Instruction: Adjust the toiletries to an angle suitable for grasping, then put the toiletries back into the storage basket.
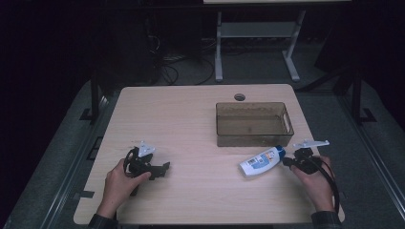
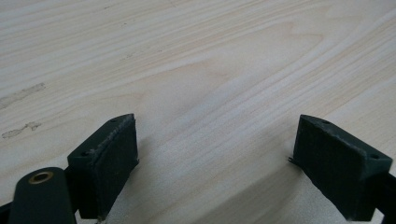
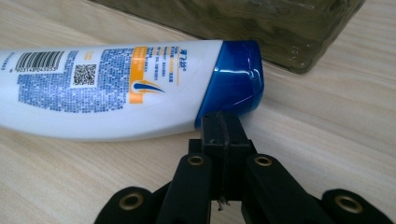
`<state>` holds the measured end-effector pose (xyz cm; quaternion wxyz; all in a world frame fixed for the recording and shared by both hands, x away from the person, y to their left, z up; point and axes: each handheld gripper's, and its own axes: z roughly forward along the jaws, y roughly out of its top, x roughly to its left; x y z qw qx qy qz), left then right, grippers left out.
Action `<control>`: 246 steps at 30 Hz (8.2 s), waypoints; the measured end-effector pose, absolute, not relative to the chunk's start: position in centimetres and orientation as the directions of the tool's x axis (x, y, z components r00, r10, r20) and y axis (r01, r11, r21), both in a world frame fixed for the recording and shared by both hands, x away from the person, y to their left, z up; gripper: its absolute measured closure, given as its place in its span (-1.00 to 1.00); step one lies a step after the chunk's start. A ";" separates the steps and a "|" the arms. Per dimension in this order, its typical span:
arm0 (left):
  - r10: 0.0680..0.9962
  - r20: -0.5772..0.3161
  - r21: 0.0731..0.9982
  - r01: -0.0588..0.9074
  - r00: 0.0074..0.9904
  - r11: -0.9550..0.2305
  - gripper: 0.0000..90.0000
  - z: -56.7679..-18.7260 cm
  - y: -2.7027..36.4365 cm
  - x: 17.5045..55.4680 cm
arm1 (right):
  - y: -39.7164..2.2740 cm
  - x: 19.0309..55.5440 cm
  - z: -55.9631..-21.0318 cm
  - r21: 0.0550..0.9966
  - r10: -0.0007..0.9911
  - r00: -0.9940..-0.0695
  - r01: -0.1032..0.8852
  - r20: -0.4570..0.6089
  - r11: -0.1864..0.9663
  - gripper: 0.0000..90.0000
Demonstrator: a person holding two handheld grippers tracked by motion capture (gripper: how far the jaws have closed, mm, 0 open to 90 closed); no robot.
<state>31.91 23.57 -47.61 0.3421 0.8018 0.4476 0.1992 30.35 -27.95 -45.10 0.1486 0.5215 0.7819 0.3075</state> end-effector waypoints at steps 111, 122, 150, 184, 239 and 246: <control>0.852 0.012 0.726 0.581 0.523 -0.367 -0.72 -47.6 23.6 31.9 | -19.3 27.8 -44.7 0.644 0.781 -0.600 0.670 0.175 0.370 1.00; 0.852 0.012 0.726 0.581 0.523 -0.367 -0.72 -47.6 23.6 31.9 | -20.1 26.9 -44.7 0.646 0.789 -0.587 0.676 0.181 0.355 1.00; 0.852 0.012 0.726 0.581 0.523 -0.367 -0.72 -47.6 23.6 31.9 | -23.1 25.2 -44.7 0.636 0.824 -0.541 0.697 0.166 0.330 1.00; 0.852 0.012 0.726 0.581 0.523 -0.367 -0.72 -47.6 23.6 31.9 | -27.9 24.4 -44.8 0.613 0.871 -0.459 0.743 0.175 0.268 1.00; 0.852 0.011 0.726 0.582 0.524 -0.367 -0.72 -47.6 23.6 31.9 | -24.8 27.2 -42.1 0.701 0.806 -0.578 0.628 0.130 0.337 -0.08; 0.852 0.011 0.726 0.581 0.524 -0.367 -0.72 -47.6 23.6 31.9 | -25.6 27.9 -41.9 0.698 0.818 -0.560 0.637 0.128 0.327 -0.08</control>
